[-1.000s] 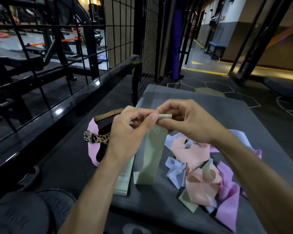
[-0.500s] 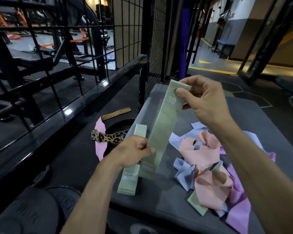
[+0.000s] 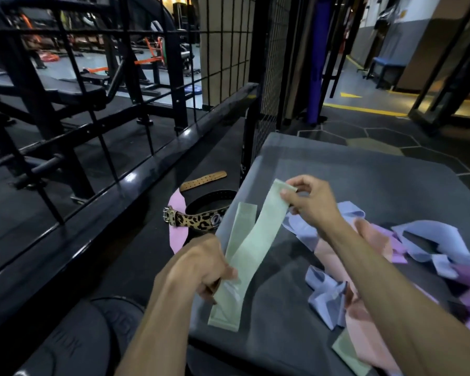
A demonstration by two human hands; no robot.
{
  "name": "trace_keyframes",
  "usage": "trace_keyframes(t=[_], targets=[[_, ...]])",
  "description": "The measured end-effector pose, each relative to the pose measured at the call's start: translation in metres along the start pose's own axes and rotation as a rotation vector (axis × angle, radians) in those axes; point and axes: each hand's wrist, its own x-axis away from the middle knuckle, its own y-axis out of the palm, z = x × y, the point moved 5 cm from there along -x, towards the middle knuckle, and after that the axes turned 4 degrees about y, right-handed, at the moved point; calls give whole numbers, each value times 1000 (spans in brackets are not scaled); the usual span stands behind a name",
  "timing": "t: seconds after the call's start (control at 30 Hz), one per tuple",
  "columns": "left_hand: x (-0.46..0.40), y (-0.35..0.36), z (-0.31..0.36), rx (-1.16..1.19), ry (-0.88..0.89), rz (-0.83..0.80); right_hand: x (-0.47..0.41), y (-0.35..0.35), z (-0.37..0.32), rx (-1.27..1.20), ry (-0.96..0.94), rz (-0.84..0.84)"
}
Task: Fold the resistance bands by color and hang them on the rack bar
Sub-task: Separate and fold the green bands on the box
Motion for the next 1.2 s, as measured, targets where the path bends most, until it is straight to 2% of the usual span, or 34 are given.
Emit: trace_keyframes(t=[0.17,0.27,0.43,0.6,0.83,1.2], targets=[[-7,1,2,23,-64,-100,-32,46,38,22,86,-108],[-8,2,0,21,-114,-185,-50,68,51,137,105,-183],[-17,6,-4,17,-124,-196,-60,85,59,307,101,-201],[-21,11,-8,-133,-146,-241,-59,93,69,372,103,-191],[-23,4,-12,-282,-69,-190,-57,94,64,499,55,-159],[-17,2,-11,-264,-83,-146,-52,119,35,1033,83,-197]])
